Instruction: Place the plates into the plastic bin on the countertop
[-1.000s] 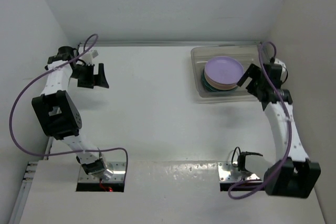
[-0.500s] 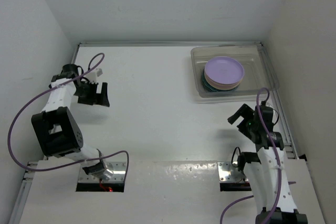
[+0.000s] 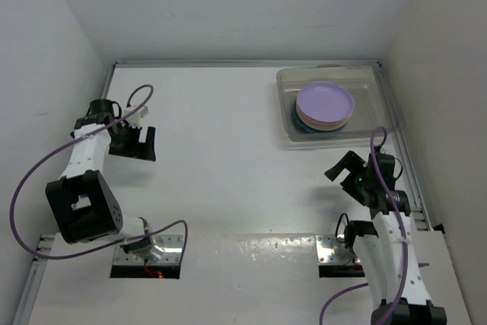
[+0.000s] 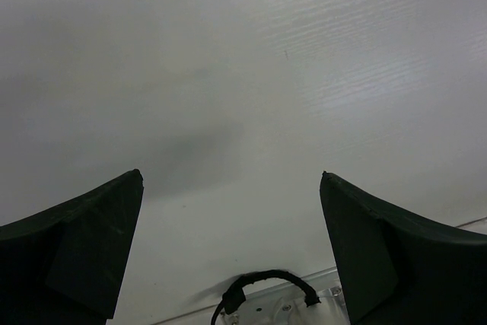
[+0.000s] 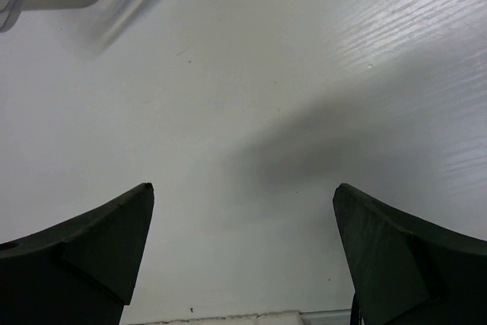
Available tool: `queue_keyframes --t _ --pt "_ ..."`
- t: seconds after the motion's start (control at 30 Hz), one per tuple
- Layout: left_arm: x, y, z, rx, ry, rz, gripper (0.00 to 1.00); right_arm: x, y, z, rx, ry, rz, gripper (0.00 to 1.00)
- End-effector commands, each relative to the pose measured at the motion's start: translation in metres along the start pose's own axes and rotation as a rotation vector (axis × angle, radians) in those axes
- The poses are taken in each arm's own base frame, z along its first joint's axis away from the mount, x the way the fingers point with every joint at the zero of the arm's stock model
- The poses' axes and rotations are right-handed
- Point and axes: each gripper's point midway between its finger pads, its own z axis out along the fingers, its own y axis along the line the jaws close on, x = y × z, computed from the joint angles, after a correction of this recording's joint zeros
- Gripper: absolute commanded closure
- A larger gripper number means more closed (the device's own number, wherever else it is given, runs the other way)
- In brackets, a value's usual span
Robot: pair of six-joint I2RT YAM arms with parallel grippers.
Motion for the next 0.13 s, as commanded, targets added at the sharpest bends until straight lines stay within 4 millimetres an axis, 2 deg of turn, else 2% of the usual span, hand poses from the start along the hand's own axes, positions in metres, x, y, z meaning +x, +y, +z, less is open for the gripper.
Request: queue_keyframes --t 0.0,0.1 --pt "-0.0056 0.0024 -0.0058 -0.024 -0.036 0.032 0.0 -0.0132 0.0162 -0.0029 -0.068 -0.042 -0.025 0.0" --pt "-0.0064 0.0007 -0.0056 -0.014 -0.041 0.033 0.0 -0.0162 0.0168 -0.0054 -0.065 -0.049 -0.039 0.0"
